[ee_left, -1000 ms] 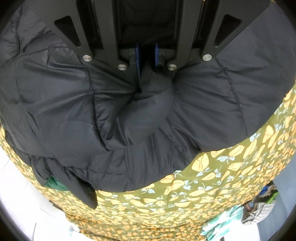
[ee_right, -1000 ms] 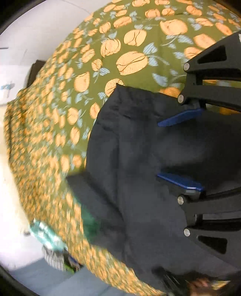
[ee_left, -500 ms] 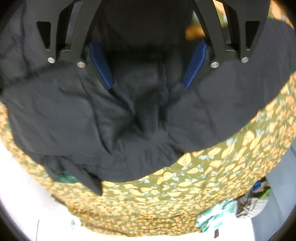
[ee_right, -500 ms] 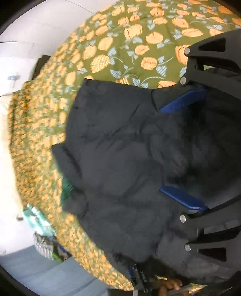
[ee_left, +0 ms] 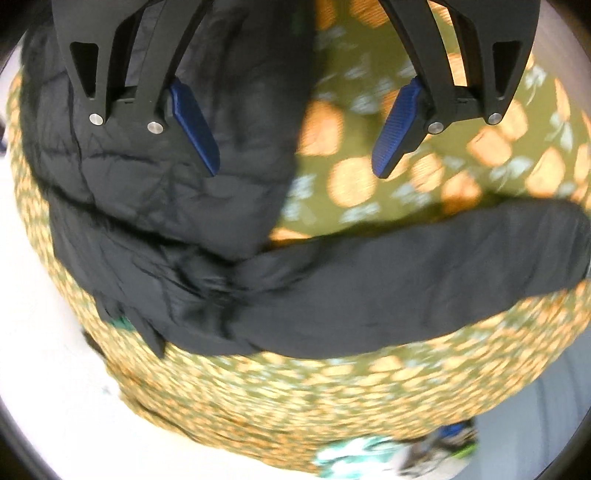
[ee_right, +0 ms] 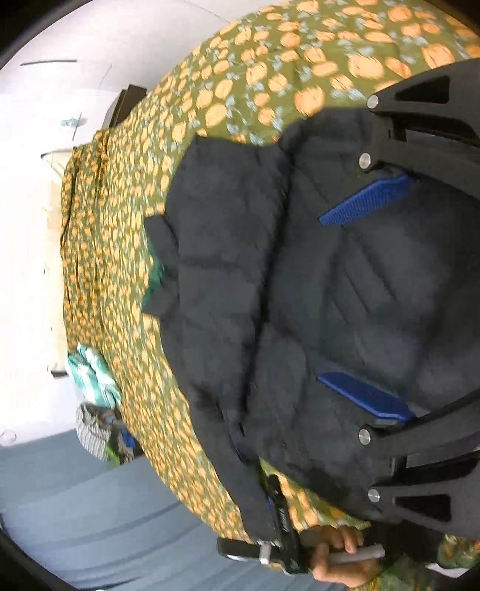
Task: Fold large clothes
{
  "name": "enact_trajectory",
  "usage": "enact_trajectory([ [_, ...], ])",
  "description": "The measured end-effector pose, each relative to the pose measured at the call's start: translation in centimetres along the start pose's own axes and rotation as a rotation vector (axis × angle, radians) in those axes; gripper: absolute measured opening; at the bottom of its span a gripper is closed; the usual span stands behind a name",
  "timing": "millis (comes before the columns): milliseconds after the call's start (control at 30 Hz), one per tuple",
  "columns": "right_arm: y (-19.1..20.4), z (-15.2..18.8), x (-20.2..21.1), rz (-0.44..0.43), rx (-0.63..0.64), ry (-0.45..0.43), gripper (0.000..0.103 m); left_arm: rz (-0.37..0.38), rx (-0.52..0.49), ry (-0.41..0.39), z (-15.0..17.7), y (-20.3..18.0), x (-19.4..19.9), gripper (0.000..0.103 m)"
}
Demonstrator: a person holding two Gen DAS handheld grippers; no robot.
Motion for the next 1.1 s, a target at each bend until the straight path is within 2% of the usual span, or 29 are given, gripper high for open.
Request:
enact_trajectory([
  [300, 4.7, 2.3, 1.0, -0.028, 0.083, 0.006, 0.084, 0.025, 0.300, 0.001, -0.3, 9.7, 0.3, 0.088],
  [400, 5.2, 2.4, 1.6, -0.021, 0.095, -0.006, 0.084, 0.043, 0.463, -0.024, -0.9, 13.9, 0.3, 0.088],
  [533, 5.3, 2.8, 1.9, -0.019, 0.092, -0.005, 0.084, -0.003, 0.647, -0.052, -1.4, 19.4, -0.3, 0.088],
  [633, 5.5, 3.1, 1.9, -0.025, 0.088, 0.002, 0.084, 0.009, 0.769, -0.070, -2.3, 23.0, -1.3, 0.088],
  [767, 6.2, 3.7, 1.8, -0.033, 0.100, 0.014, 0.084, -0.024, 0.842, -0.086, -3.4, 25.4, -2.4, 0.086],
  [800, 6.4, 3.8, 1.7, -0.034, 0.103, 0.018, 0.084, -0.047, 0.839, -0.097, -3.8, 25.7, -2.5, 0.083],
  [833, 6.7, 4.0, 1.6, -0.038, 0.105, 0.025, 0.084, -0.083, 0.827, -0.101, -4.1, 25.7, -2.5, 0.070],
  [867, 6.8, 4.1, 1.5, -0.042, 0.105, 0.031, 0.084, -0.114, 0.805, -0.105, -4.3, 25.8, -2.4, 0.047],
  [900, 7.0, 4.2, 1.3, -0.049, 0.102, 0.037, 0.084, -0.118, 0.775, -0.118, -4.6, 25.7, -2.0, 0.035],
  [933, 7.1, 4.3, 1.2, -0.055, 0.099, 0.041, 0.084, -0.117, 0.753, -0.130, -4.8, 25.6, -1.7, 0.016],
  [1067, 7.5, 4.6, 0.8, -0.067, 0.097, 0.051, 0.084, -0.172, 0.614, -0.205, -6.2, 23.6, 1.5, 0.009],
  [1100, 7.5, 4.6, 0.8, -0.069, 0.097, 0.049, 0.084, -0.196, 0.540, -0.248, -7.0, 21.8, 3.3, 0.009],
])
Point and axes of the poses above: each gripper's, at about its wrist camera, not at the fingertips, and x roughly against the way its jaws point, y to its left, z to its underside, the point moved 7 cm from there along -x, roughly the way its jaws point, and after that the axes turned 8 degrees about y, right-handed, at the moved point
